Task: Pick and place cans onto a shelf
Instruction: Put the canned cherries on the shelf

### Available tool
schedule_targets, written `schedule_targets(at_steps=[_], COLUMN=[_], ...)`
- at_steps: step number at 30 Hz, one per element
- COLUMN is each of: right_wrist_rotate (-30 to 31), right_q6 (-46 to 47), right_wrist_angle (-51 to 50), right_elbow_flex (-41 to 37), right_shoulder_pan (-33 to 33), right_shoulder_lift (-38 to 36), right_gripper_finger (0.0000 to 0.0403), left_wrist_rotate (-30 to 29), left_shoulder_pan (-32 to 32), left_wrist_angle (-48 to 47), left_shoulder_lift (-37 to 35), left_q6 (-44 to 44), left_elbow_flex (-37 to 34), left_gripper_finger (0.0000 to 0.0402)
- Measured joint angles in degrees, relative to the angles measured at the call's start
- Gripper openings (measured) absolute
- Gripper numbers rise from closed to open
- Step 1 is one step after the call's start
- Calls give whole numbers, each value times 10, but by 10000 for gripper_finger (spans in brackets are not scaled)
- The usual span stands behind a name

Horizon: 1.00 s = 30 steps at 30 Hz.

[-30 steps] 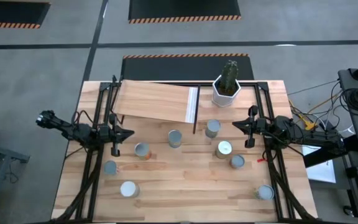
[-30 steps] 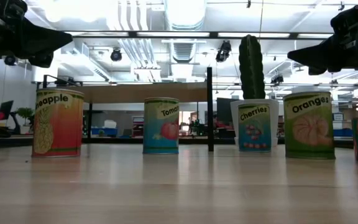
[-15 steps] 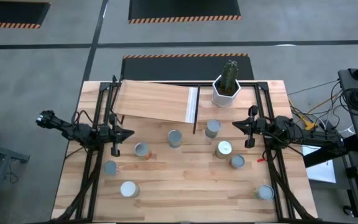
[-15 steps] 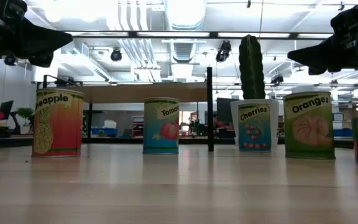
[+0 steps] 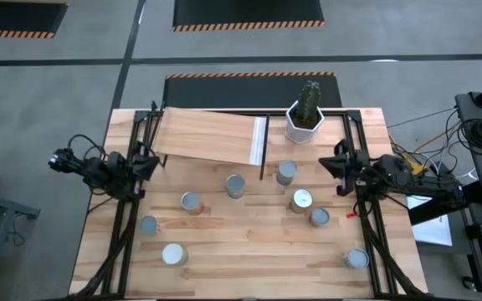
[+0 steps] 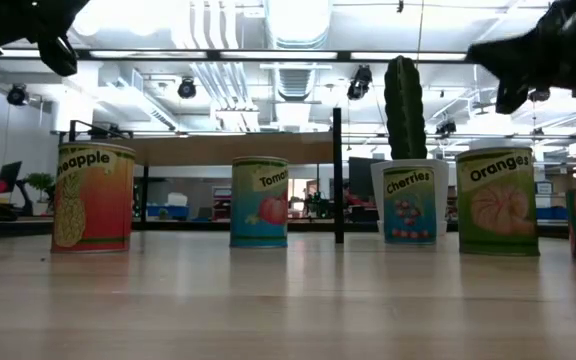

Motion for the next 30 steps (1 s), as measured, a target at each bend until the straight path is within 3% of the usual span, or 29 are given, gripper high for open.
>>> schedule_targets(at_steps=[5, 13, 19, 26, 30], right_wrist_rotate=[0, 1, 45, 45, 45], right_q6=[2, -15, -7, -4, -10], right_wrist_angle=[57, 62, 71, 115, 114], right_elbow_flex=[0, 0, 0, 1, 27], right_shoulder_pan=[0, 0, 0, 0, 0], right_shoulder_lift=[0, 0, 10, 74, 130], right_gripper_finger=[9, 9, 9, 9, 9], left_wrist_rotate=[0, 0, 0, 0, 0], left_shoulder_pan=[0, 0, 0, 0, 0], left_wrist_angle=[-3, -4, -5, -2, 28], left_shoulder_lift=[0, 0, 0, 0, 0], left_q6=[40, 33, 33, 34, 79], left_elbow_flex=[0, 0, 0, 0, 0], left_gripper_finger=[0, 0, 0, 0, 0])
